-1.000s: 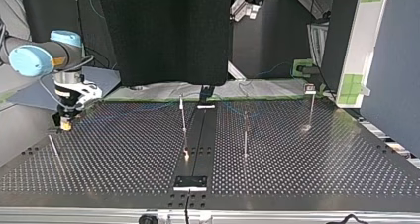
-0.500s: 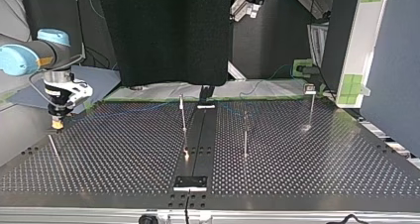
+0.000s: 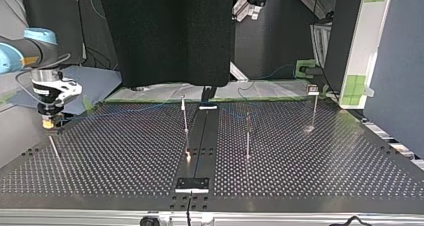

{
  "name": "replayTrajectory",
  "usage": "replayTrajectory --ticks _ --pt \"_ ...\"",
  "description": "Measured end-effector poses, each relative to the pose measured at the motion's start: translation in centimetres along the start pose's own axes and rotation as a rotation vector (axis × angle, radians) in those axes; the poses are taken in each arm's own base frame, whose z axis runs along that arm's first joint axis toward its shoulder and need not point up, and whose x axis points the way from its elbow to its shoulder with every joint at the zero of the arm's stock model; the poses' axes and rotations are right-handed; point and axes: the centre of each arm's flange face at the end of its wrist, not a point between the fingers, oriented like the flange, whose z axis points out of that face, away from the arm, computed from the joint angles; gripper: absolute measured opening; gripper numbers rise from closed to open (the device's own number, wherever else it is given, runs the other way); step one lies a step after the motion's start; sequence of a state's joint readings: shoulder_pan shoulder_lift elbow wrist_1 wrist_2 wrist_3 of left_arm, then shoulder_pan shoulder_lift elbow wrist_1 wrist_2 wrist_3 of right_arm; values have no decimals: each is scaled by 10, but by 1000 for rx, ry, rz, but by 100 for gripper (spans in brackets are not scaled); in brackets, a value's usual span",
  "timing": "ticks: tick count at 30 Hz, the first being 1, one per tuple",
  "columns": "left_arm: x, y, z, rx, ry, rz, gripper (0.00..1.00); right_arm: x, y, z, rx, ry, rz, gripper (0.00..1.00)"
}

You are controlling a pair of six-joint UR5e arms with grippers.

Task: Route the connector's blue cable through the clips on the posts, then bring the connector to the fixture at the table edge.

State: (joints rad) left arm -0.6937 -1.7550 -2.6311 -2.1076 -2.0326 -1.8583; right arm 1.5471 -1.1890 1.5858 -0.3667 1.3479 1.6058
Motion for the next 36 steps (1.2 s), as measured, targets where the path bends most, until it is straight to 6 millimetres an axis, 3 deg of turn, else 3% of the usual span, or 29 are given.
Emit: replayTrajectory --ticks 8,14,36 --pt "0 -1 1 -3 7 7 100 -22 36 10 0 -2 12 0" --pt "0 -1 1 -5 14 11 100 -26 57 13 12 1 13 0" --pt "-2 -1 5 -20 17 20 100 -15 29 27 209 41 3 0"
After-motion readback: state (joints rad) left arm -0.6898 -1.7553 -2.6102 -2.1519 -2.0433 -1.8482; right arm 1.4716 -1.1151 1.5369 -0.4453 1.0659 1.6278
